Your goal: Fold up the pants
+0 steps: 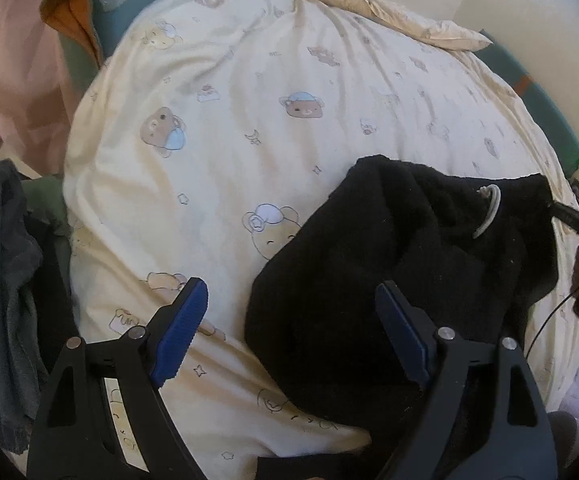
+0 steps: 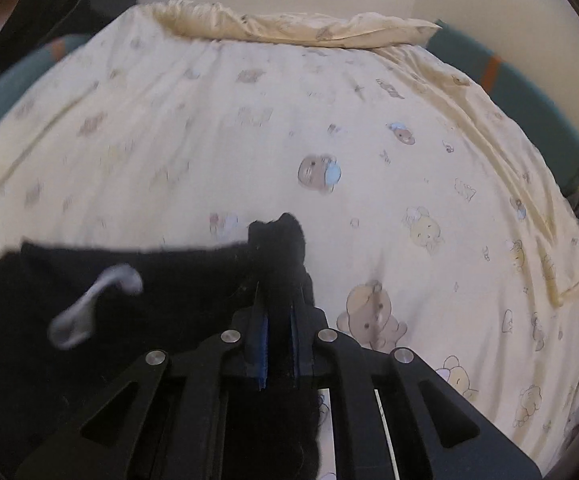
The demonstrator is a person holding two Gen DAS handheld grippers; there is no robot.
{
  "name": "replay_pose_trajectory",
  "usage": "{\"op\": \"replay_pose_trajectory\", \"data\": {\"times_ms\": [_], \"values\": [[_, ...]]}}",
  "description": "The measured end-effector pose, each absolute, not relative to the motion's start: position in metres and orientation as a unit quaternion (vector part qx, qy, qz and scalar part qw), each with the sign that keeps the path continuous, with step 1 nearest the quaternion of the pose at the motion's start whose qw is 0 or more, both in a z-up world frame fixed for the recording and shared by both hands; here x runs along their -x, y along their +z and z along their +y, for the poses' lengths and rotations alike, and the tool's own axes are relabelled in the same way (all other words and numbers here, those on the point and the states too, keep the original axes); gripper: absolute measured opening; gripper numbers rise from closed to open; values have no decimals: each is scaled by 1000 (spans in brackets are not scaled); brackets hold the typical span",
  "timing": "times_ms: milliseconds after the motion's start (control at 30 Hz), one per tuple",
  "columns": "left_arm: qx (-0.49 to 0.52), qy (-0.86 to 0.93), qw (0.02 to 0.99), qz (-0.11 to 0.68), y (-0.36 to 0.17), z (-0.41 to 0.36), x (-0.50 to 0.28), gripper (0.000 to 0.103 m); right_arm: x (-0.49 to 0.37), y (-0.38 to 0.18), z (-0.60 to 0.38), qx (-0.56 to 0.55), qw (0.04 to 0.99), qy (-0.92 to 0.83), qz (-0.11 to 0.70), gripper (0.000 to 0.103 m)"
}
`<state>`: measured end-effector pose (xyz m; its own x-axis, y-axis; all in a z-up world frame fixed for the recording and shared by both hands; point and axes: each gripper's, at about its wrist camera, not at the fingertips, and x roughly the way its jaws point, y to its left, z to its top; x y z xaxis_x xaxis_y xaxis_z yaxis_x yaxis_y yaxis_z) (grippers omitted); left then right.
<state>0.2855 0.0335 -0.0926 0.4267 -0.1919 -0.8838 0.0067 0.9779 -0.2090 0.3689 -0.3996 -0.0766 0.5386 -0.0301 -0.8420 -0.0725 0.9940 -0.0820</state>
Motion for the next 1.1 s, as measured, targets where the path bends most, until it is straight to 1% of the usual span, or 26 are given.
{"op": "replay_pose_trajectory", "data": {"times_ms": [133, 267, 367, 400, 433, 467, 500, 533, 567, 600, 633, 700, 833, 933, 1000, 1100], "values": [[93, -47, 831, 546, -93, 34, -319, 84, -361, -83, -403, 37, 875, 20, 483, 8], [107, -79, 804, 579, -106, 11, -385, 83, -364, -80, -419, 25, 874, 29, 484, 8], [111, -111, 776, 611, -133, -17, -433, 83, -367, -81, -418, 18, 874, 38, 485, 8], [102, -120, 754, 637, -152, -29, -447, 75, -367, -82, -419, 16, 874, 41, 484, 8], [94, -122, 742, 653, -166, -38, -455, 58, -367, -81, -419, 15, 874, 46, 483, 8], [82, -128, 730, 667, -179, -47, -461, 52, -367, -81, -419, 15, 874, 49, 484, 8], [59, -138, 725, 672, -188, -60, -466, 42, -367, -80, -419, 14, 872, 54, 486, 8], [44, -147, 727, 669, -189, -66, -467, 26, -368, -80, -419, 14, 871, 60, 488, 8], [17, -162, 730, 663, -186, -77, -467, 25, -368, -79, -417, 19, 870, 66, 489, 8], [-26, -173, 740, 649, -180, -88, -463, 18, -369, -77, -414, 28, 868, 73, 491, 8], [-55, -180, 750, 634, -172, -94, -459, 15, -370, -76, -412, 34, 867, 78, 491, 8], [-86, -175, 786, 586, -141, -93, -454, 14, -372, -67, -409, 50, 870, 88, 482, 8], [-81, -155, 838, 517, -69, -70, -462, 13, -386, -32, -403, 63, 889, 103, 442, 7], [-88, -129, 868, 472, -16, -54, -479, 13, -413, 2, -392, 83, 900, 100, 417, 6], [-119, -103, 886, 436, 14, -49, -495, 13, -438, 27, -384, 87, 909, 93, 396, 5], [-169, -44, 905, 388, 40, -39, -528, 13, -493, 57, -364, 117, 915, 85, 376, 5]]}}
